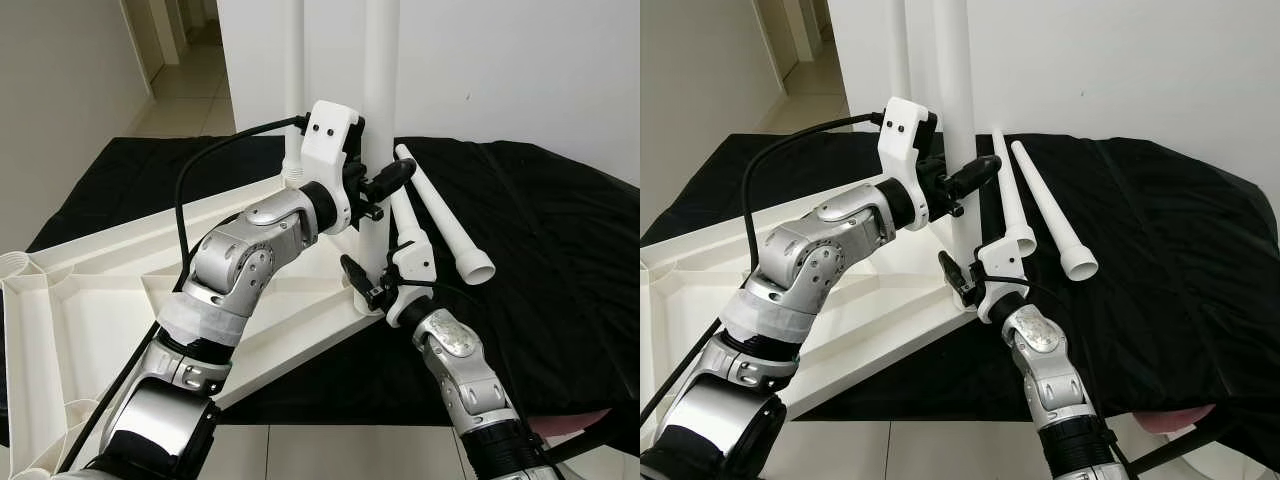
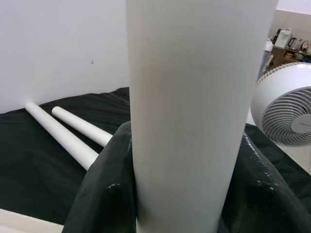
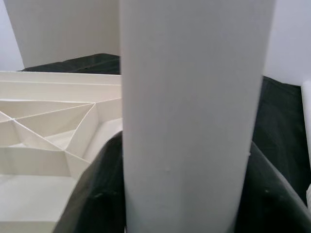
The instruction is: Building children table
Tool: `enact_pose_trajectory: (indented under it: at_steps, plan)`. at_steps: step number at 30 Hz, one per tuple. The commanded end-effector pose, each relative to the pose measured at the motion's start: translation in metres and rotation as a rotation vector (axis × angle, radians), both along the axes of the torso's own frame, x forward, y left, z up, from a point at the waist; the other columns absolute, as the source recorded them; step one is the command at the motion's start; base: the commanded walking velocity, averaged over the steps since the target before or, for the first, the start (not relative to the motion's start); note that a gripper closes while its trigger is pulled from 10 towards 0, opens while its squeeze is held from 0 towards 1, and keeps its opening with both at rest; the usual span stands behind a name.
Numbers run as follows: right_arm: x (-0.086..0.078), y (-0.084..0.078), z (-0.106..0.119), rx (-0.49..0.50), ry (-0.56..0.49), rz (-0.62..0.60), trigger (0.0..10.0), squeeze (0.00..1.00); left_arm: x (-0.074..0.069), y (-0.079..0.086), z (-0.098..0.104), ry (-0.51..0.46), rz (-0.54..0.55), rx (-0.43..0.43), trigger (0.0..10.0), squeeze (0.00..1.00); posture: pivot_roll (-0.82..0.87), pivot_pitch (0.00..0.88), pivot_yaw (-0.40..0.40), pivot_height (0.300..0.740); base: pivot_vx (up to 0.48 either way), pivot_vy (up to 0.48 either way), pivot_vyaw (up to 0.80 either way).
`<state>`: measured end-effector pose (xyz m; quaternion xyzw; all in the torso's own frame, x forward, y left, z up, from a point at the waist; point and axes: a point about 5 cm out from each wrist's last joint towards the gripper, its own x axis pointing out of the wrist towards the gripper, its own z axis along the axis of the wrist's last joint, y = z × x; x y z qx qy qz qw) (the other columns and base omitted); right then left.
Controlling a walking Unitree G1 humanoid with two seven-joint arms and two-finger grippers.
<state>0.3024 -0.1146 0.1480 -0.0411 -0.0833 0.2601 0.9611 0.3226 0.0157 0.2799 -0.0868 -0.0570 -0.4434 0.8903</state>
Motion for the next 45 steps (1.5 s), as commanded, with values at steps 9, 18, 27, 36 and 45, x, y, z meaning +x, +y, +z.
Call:
enact_pose_trajectory:
  at_steps: [9, 18, 27, 36, 45]
  plan:
    - [0.008, -0.011, -0.002, 0.044, 0.036, -0.120, 10.0, 1.00, -0.004, -0.005, 0.013, -0.091, -0.148, 0.046, 10.0, 0.00, -0.09, 0.000, 0.038, 0.740, 0.000, 0.000, 0.00]
    - [0.013, 0.000, 0.008, 0.078, 0.015, -0.214, 10.0, 0.00, 0.008, -0.007, 0.020, -0.105, 0.054, 0.075, 10.0, 0.00, -0.07, 0.000, 0.012, 0.740, 0.000, 0.000, 0.00]
    - [0.029, 0.015, 0.027, 0.106, -0.037, -0.382, 10.0, 0.00, 0.024, -0.018, 0.033, -0.089, 0.330, 0.093, 10.0, 0.00, -0.05, 0.000, -0.015, 0.740, 0.000, 0.000, 0.00]
    - [0.038, 0.017, 0.033, 0.150, -0.054, -0.535, 10.0, 0.00, 0.032, -0.015, 0.042, -0.027, 0.423, 0.031, 10.0, 0.00, -0.04, 0.000, -0.024, 0.740, 0.000, 0.000, 0.00]
    - [0.043, 0.013, 0.032, 0.164, -0.056, -0.623, 10.0, 0.00, 0.027, -0.021, 0.051, -0.029, 0.436, -0.004, 10.0, 0.00, -0.03, 0.000, -0.044, 0.740, 0.000, 0.000, 0.00]
